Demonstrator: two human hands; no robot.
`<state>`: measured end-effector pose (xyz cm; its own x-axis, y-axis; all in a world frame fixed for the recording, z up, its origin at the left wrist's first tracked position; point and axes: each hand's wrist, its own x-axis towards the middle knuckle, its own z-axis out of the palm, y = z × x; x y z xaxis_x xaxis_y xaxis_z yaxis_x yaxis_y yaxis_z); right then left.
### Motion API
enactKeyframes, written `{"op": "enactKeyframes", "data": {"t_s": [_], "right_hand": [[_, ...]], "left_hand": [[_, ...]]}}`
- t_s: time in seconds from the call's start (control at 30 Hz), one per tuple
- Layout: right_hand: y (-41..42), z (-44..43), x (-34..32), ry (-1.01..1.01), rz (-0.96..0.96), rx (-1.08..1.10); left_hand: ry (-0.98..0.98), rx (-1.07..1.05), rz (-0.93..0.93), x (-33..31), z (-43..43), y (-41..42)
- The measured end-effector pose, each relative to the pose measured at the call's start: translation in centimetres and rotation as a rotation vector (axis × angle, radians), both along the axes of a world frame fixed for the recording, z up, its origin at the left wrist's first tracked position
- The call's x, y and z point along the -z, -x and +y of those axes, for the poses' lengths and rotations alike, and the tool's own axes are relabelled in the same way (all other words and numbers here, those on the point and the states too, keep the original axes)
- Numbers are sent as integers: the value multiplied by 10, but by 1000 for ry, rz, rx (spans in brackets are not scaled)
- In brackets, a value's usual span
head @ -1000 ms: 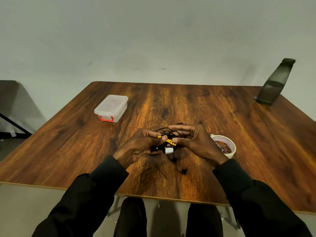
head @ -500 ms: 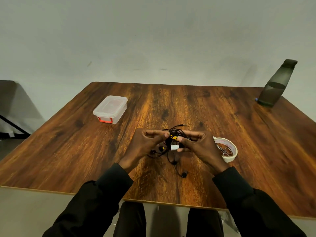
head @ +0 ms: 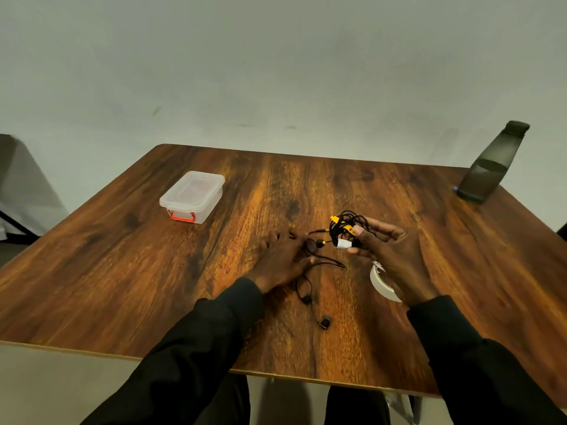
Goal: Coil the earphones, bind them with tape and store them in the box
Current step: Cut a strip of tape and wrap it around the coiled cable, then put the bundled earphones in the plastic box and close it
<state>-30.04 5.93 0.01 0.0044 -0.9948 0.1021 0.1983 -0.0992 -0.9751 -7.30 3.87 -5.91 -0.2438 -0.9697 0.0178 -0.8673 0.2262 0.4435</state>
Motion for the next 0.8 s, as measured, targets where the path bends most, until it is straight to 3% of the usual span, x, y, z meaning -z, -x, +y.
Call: {"op": "enactKeyframes", "data": {"t_s": [0.27, 0.43, 0.5, 0.63, 0.7, 0.73, 0.8], "right_hand": [[-6, -2, 1, 15, 8, -102], [-17, -6, 8, -27, 13, -110], [-19, -5, 10, -45, 32, -110], [-20, -5, 11, -100, 67, -139], [-23, -5, 7, -138, 63, -169], [-25, -6, 5, -151, 59, -185], [-31, -6, 3, -157, 50, -199]], "left_hand": [[38, 253, 211, -5, 53, 2], [-40, 251, 418, -18, 75, -2], [-47, 139, 556, -23, 71, -19], [287, -316, 581, -42, 55, -77], [456, -580, 503, -47, 36, -117], [447, -664, 418, -47, 23, -138], [398, -668, 271, -40, 2, -170]]}}
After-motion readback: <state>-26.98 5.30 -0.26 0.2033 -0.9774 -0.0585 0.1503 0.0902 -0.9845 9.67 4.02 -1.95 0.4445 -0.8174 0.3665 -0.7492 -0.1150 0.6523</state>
